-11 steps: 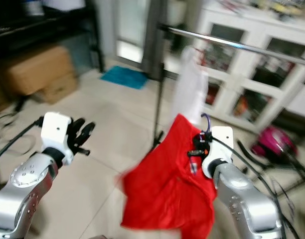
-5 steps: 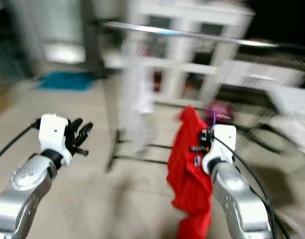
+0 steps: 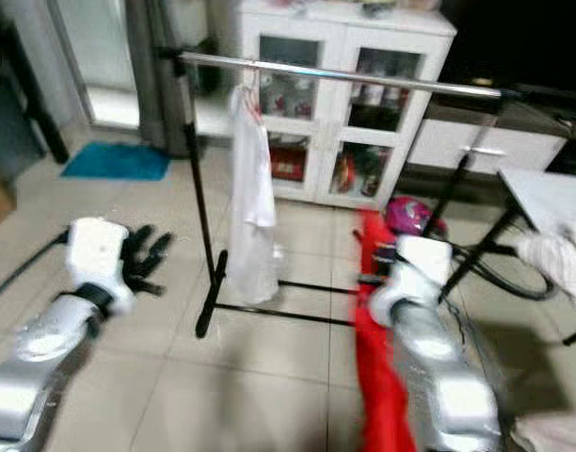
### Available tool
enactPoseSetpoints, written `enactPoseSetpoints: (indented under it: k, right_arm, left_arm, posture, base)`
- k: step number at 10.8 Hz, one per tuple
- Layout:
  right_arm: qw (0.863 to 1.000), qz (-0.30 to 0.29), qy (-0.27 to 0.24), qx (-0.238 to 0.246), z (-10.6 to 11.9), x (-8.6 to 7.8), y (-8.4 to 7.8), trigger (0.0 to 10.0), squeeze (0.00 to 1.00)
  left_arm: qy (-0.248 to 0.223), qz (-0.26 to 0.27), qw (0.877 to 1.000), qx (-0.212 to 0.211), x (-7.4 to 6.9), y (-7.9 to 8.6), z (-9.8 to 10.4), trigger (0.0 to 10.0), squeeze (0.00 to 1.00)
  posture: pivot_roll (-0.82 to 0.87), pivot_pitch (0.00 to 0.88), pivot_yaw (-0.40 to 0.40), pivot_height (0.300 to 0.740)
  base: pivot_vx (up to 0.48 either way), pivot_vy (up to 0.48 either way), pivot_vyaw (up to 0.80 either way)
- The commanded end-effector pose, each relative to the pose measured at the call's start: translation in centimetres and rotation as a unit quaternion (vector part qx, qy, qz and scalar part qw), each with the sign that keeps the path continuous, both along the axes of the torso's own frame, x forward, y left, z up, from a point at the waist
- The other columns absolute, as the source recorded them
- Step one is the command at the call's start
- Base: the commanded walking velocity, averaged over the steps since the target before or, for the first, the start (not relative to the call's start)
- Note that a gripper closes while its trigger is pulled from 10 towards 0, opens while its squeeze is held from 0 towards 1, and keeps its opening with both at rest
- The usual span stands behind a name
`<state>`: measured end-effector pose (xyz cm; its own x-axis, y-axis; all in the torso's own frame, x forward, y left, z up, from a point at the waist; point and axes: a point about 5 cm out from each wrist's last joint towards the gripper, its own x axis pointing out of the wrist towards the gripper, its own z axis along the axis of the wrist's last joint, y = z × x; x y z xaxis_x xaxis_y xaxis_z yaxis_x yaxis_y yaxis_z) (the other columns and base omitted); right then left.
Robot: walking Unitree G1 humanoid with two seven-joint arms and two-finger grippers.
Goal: Hang hanger
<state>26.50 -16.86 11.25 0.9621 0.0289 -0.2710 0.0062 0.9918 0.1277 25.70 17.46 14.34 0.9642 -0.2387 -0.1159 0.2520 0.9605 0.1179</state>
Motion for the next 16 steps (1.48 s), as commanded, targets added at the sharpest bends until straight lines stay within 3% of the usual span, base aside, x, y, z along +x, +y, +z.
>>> enactPoseSetpoints:
  k: [1,6,8,16]
  right_arm:
    - [0.999,-0.023,-0.025,-0.012,0.8,0.1,-1.1,10.0,0.00]
    - [0.999,0.013,-0.047,-0.021,1.3,0.5,-0.1,10.0,0.00]
    - [0.998,0.016,-0.049,-0.022,1.4,0.7,-0.1,10.0,0.00]
    - [0.996,0.031,-0.070,-0.053,2.4,1.4,-0.6,10.0,0.00]
  left_arm:
    - [0.002,-0.017,1.000,-0.004,0.1,-0.8,0.0,10.0,0.00]
    - [0.003,-0.037,0.999,-0.007,0.1,-1.1,0.0,10.0,0.00]
    - [0.001,-0.042,0.999,-0.005,0.0,-1.1,0.1,10.0,0.00]
    - [-0.001,-0.081,0.997,0.020,-0.1,-1.7,0.5,10.0,0.00]
  posture:
    - [-0.01,0.000,-0.035,0.740]
    - [-0.01,0.000,-0.035,0.740]
    - [0.00,0.000,-0.035,0.740]
    - [0.01,0.000,-0.030,0.740]
  base:
    - [0.390,0.000,0.00]
    - [0.389,0.000,0.00]
    - [0.390,0.000,-0.80]
    - [0.385,0.000,0.00]
